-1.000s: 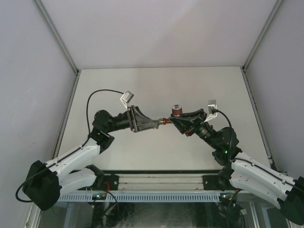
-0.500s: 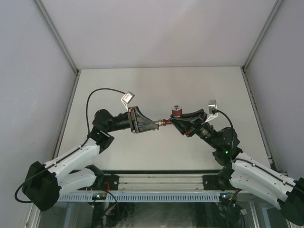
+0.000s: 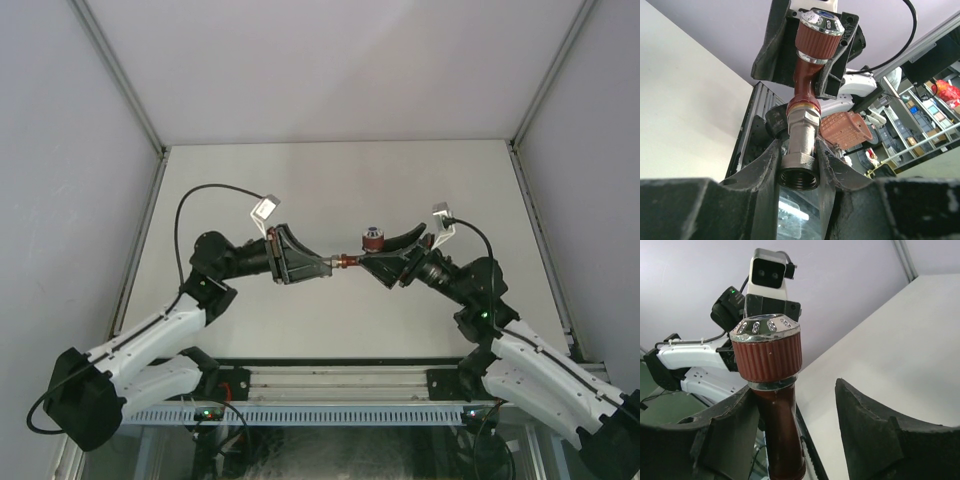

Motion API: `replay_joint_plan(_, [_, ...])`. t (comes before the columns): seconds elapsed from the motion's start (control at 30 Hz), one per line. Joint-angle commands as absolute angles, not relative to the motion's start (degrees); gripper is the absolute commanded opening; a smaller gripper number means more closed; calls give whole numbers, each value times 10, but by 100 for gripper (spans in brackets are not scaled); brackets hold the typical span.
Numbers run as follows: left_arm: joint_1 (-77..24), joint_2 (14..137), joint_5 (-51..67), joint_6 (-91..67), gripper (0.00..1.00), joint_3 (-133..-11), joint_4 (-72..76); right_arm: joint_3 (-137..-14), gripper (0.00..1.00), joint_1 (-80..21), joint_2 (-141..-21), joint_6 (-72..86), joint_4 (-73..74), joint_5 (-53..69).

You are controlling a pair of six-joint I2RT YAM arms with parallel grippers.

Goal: Install the water faucets

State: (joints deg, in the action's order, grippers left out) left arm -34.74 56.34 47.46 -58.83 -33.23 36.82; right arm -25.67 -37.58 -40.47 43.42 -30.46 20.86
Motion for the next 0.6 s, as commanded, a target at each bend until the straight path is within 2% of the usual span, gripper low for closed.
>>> replay_joint_plan(0.0, [-346,559,508,-577,0,-393,413,-291,59,-348,-408,435,-271,302])
replay_joint_plan(0.1, [-346,557,509,-558,0,-397,383,-297,58,-337,-417,436,-273,342])
replay_joint_plan(0.13, [-346,557,511,-544,0,-401,364,-301,54,-333,-419,438,-268,354])
replay_joint_plan(0.23, [-346,541,501,-490,0,-410,308,-317,34,-322,-429,453,-254,374])
replay_joint_plan(0.3, [-348,520,474,-421,0,-421,216,-318,20,-320,-432,470,-261,377])
replay_joint_plan(0.37, [-348,512,464,-357,0,-435,145,-319,10,-320,-434,496,-269,371])
replay_joint_plan(0.47, [-348,510,470,-302,0,-449,95,-318,1,-320,-440,544,-293,369])
replay_joint_plan(0.57, [-348,496,445,-242,0,-446,63,-318,0,-319,-449,607,-265,338])
